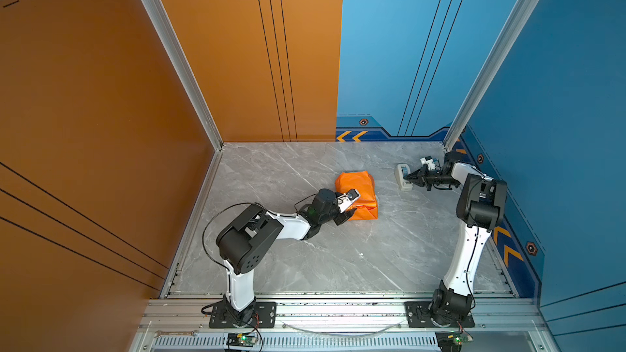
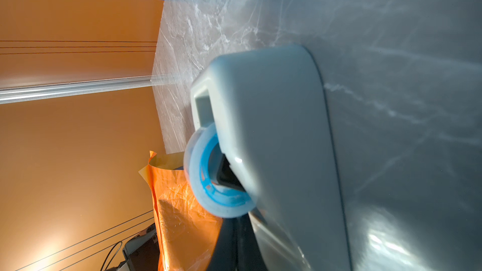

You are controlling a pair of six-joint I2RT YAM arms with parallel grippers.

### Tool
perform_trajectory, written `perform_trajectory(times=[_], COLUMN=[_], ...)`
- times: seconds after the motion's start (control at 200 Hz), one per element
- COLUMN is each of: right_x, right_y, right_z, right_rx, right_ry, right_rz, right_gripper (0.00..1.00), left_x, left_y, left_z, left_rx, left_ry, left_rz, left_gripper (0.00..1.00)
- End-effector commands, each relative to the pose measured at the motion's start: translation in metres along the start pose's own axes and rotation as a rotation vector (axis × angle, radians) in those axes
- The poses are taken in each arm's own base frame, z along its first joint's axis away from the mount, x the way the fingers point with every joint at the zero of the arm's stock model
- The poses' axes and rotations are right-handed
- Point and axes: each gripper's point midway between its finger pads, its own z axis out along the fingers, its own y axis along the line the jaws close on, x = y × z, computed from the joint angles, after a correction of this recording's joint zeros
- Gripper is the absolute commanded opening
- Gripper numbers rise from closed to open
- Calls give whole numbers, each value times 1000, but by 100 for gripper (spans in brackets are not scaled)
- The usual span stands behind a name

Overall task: Wrap a gift box in wrapping paper
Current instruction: Tear off the tape with the cutter.

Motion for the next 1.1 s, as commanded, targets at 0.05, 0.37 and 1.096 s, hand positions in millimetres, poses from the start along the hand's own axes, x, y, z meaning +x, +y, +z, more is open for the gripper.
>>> perform_trajectory(times=[0.05,0.37,1.096], right_x=[-5,-3,67], right_y=[32,43,-12], right_z=[-20,-38,-43], right_rx=[-52,-76,99], right_ry=[-54,-110,-179], right_rz=[-15,26,130], right_gripper=[0,0,0], left_x=[79,77,75], left_y=[-18,-19,-23], left_z=[-8,-9,-7], left_rx=[62,61,73], left_ry=[254,251,246], left_rz=[-75,-71,-68], left_gripper=[61,61,61])
